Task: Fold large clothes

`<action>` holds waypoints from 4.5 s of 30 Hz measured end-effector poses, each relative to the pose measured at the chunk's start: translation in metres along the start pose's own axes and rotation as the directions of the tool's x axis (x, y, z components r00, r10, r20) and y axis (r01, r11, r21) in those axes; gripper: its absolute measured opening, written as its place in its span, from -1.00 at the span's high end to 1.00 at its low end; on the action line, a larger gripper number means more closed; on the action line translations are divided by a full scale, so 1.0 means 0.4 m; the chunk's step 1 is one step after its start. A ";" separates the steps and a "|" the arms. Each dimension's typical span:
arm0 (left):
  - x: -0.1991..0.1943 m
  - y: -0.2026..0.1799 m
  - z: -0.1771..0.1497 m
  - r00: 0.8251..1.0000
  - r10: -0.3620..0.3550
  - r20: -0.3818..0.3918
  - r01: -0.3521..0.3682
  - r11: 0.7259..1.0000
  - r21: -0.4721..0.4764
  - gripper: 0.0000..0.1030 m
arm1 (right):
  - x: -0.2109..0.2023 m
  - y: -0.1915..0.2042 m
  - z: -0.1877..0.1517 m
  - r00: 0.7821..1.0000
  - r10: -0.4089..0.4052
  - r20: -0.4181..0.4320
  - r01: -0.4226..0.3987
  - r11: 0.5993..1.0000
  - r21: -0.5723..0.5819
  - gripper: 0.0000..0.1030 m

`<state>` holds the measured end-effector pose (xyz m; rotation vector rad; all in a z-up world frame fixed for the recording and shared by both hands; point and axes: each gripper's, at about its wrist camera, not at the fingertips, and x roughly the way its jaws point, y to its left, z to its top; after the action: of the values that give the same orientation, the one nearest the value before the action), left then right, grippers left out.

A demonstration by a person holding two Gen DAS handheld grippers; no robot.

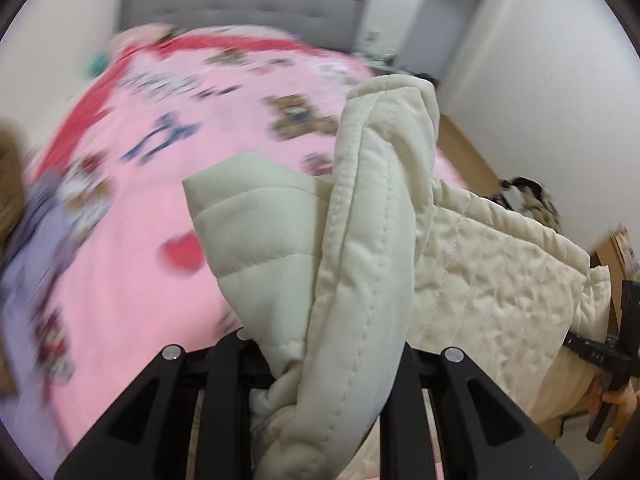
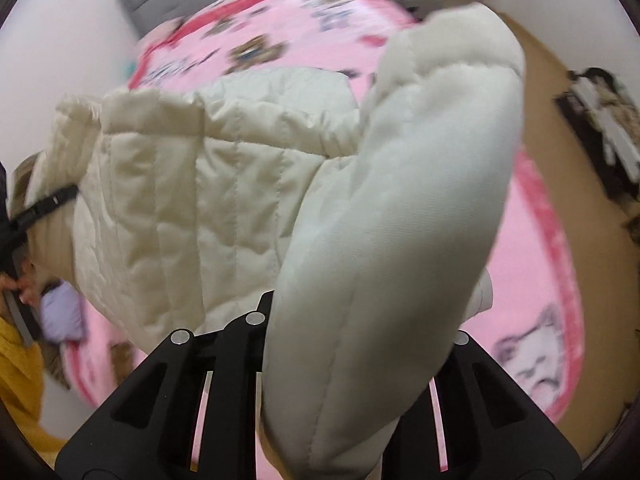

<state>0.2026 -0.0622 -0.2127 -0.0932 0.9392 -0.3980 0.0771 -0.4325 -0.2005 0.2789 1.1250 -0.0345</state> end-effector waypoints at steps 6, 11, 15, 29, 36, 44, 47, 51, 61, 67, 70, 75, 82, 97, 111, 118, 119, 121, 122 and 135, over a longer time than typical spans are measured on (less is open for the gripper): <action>0.275 -0.199 0.181 0.998 -0.055 -0.025 0.057 0.997 0.054 0.61 | 0.044 -0.233 0.129 0.995 -0.077 0.063 0.071 0.993 0.090 0.63; 0.456 -0.354 0.332 0.997 -0.073 -0.033 0.076 0.993 0.095 0.61 | 0.097 -0.380 0.219 0.990 -0.109 0.092 0.092 0.981 0.172 0.63; 0.607 -0.486 0.426 0.996 -0.039 -0.074 0.050 0.987 0.154 0.60 | 0.183 -0.510 0.282 0.995 -0.082 0.060 0.062 0.955 0.290 0.62; 0.969 -0.544 0.459 0.959 0.267 -0.095 -0.220 0.913 0.345 -0.17 | 0.444 -0.652 0.248 0.992 -0.125 -0.006 0.117 0.908 0.403 -0.33; 0.955 -0.399 0.569 0.967 0.095 -0.236 -0.029 0.962 0.271 -0.65 | 0.372 -0.684 0.204 0.977 -0.200 0.079 0.140 0.871 0.471 -0.56; 0.679 -0.430 0.585 0.949 0.073 0.307 -0.192 0.906 0.378 -0.73 | 0.169 -0.587 0.216 0.842 -0.419 0.341 0.338 0.901 0.272 -0.84; 0.600 -0.479 0.536 0.899 -0.019 0.438 -0.171 0.905 0.391 -0.82 | 0.165 -0.522 0.255 0.849 -0.322 0.419 0.307 0.946 0.103 -0.84; 0.698 -0.583 0.456 0.975 -0.083 0.205 -0.037 0.853 0.521 -0.83 | 0.298 -0.536 0.328 0.924 -0.298 0.239 0.296 0.954 0.043 -0.20; 0.945 -0.522 0.381 0.989 0.145 0.003 -0.130 0.875 0.466 -0.83 | 0.482 -0.622 0.302 0.939 -0.330 0.098 0.330 0.944 0.016 -0.32; 0.943 -0.539 0.358 0.979 0.204 0.028 -0.196 0.882 0.429 -0.84 | 0.504 -0.657 0.293 0.960 -0.266 0.090 0.261 0.963 0.064 -0.33; 0.901 -0.555 0.342 0.975 0.217 0.043 -0.215 0.882 0.420 -0.90 | 0.495 -0.644 0.305 0.965 -0.254 0.060 0.252 0.967 0.028 -0.54; 0.758 -0.603 0.302 0.985 0.128 0.116 -0.165 0.893 0.418 -0.90 | 0.413 -0.571 0.316 0.942 -0.306 0.141 0.316 0.947 -0.055 -0.80; 0.487 -0.697 0.245 0.984 0.098 0.149 -0.137 0.950 0.280 -0.90 | 0.221 -0.391 0.292 0.896 -0.341 0.283 0.366 0.930 -0.040 -0.84; 0.285 -0.776 0.069 0.992 0.121 0.028 -0.124 0.950 0.286 -0.90 | 0.038 -0.266 0.101 0.887 -0.376 0.269 0.353 0.926 0.132 -0.84; 0.216 -0.768 0.024 0.995 0.087 0.050 -0.097 0.960 0.262 -0.90 | -0.023 -0.209 0.053 0.858 -0.376 0.349 0.373 0.925 0.078 -0.84; 0.192 -0.766 -0.003 0.994 0.083 0.072 -0.100 0.953 0.285 -0.90 | -0.037 -0.199 0.023 0.854 -0.375 0.359 0.367 0.926 0.095 -0.84; 0.189 -0.764 -0.007 0.995 0.074 0.067 -0.090 0.956 0.280 -0.90 | -0.039 -0.200 0.021 0.855 -0.374 0.359 0.364 0.926 0.098 -0.84; 0.185 -0.762 -0.015 0.995 0.076 0.066 -0.091 0.957 0.276 -0.90 | -0.040 -0.202 0.016 0.859 -0.374 0.351 0.362 0.927 0.100 -0.84; 0.183 -0.764 -0.018 0.995 0.080 0.064 -0.095 0.955 0.281 -0.90 | -0.041 -0.202 0.014 0.859 -0.375 0.349 0.364 0.926 0.101 -0.84; 0.138 -0.789 -0.029 0.992 0.074 0.107 -0.104 0.943 0.315 -0.90 | -0.064 -0.198 -0.007 0.858 -0.366 0.361 0.346 0.930 0.120 -0.84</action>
<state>0.1301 -0.3730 -0.1836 0.2251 0.7727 -0.4538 0.0502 -0.5110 -0.1947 0.0971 0.7761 -0.4329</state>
